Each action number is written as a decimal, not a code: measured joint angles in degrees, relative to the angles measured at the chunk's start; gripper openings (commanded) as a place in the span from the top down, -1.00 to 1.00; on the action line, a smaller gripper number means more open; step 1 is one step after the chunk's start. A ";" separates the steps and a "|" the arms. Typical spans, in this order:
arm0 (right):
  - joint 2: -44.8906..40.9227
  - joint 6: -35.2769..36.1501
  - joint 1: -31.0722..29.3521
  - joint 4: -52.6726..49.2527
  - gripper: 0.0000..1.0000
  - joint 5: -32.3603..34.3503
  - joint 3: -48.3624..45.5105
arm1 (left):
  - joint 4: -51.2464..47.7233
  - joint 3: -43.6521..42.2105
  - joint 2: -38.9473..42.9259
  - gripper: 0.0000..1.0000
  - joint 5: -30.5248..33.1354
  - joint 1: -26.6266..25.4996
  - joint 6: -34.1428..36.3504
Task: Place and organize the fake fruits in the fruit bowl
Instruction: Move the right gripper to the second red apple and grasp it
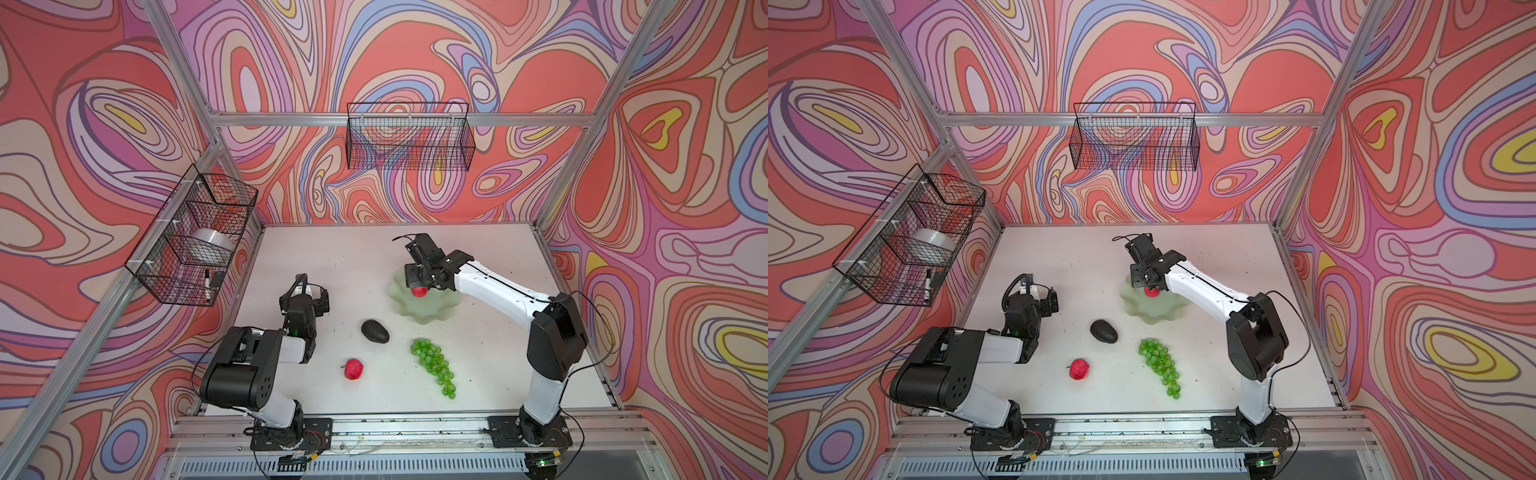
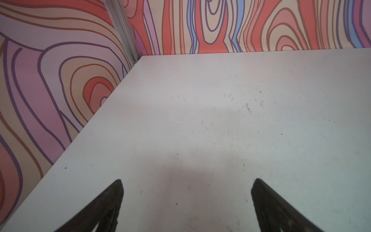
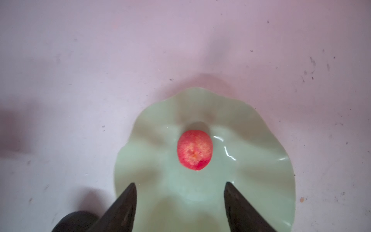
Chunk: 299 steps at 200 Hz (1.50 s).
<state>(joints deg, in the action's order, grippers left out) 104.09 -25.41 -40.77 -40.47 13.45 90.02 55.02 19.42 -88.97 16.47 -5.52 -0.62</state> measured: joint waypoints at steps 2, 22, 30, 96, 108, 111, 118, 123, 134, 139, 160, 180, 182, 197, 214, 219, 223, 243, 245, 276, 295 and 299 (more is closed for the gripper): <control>-0.44 -0.24 -0.92 -0.04 -0.41 0.02 0.02 | 0.02 0.00 0.00 -1.00 0.00 0.00 0.00; -2.03 -1.84 -9.07 0.00 -0.44 -0.98 -0.09 | 0.02 0.00 0.00 -1.00 0.00 0.00 0.00; -2.03 -2.36 -12.50 1.03 -0.46 -1.97 -0.87 | 0.00 0.00 0.00 -1.00 0.00 0.00 0.00; -1.03 -1.29 -26.05 12.83 -0.60 -14.62 -15.28 | 0.02 0.00 0.00 -1.00 0.00 0.00 0.00; -1.03 0.22 -26.51 14.80 -0.62 -15.91 -16.15 | 0.02 0.00 0.00 -1.00 0.00 0.00 0.00; -1.03 0.66 -26.60 15.28 -0.62 -16.22 -16.31 | 0.00 0.00 0.00 -1.00 0.00 0.00 0.00; -1.03 1.77 -26.82 16.39 -0.63 -16.72 -16.61 | 0.00 0.00 0.00 -1.00 0.00 0.00 0.00; -1.03 2.54 -26.86 17.11 -0.63 -17.03 -16.83 | 0.00 0.00 0.00 -1.00 0.00 0.00 0.00; -1.01 4.35 -26.99 18.34 -0.64 -17.46 -17.27 | 0.00 0.00 0.00 -1.00 0.00 0.02 0.00; -1.01 5.18 -27.04 18.80 -0.63 -17.57 -17.42 | 0.00 0.00 0.00 -1.00 0.00 0.00 0.00; -0.35 8.74 -27.08 20.37 -0.63 -17.57 -17.66 | 0.00 0.00 0.00 -1.00 0.00 0.00 0.00; 0.92 11.74 -27.10 21.18 -0.62 -17.51 -17.66 | 0.00 0.00 0.00 -1.00 0.00 0.00 0.00; 1.07 11.96 -27.10 21.20 -0.62 -17.53 -17.66 | 0.02 0.00 0.00 -1.00 0.00 0.00 0.00; 2.19 13.53 -27.17 21.62 -0.62 -17.53 -17.66 | 0.02 0.00 0.00 -1.00 0.00 0.00 0.00; 3.80 14.73 -27.30 21.90 -0.60 -17.62 -17.62 | 0.02 0.00 0.00 -1.00 0.00 0.00 0.00; 4.28 14.91 -27.32 21.92 -0.60 -17.64 -17.62 | 0.00 0.00 0.00 -1.00 0.00 0.00 0.00; 4.68 15.17 -27.39 21.94 -0.60 -17.66 -17.62 | 0.00 0.00 0.00 -1.00 0.00 0.02 0.00; 6.32 15.82 -27.80 22.14 -0.57 -17.84 -17.59 | 0.02 0.00 0.00 -1.00 0.00 0.00 0.02; 6.40 15.87 -27.85 22.16 -0.57 -17.84 -17.57 | 0.02 0.00 0.00 -1.00 0.00 0.00 0.00; 8.66 16.06 -28.33 23.08 -0.52 -18.45 -16.81 | 0.00 0.00 0.00 -1.00 0.00 0.02 0.00; 9.33 15.96 -28.33 23.37 -0.47 -18.80 -16.31 | 0.02 0.00 0.00 -1.00 0.00 0.00 0.00; 9.42 15.91 -28.33 23.34 -0.45 -18.86 -16.15 | 0.02 0.00 0.00 -1.00 0.00 0.00 0.02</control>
<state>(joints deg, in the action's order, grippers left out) 113.51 -9.50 -69.10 -17.12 -5.41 73.87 55.05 19.42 -88.97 16.47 -5.52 -0.60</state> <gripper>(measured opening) 0.746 0.996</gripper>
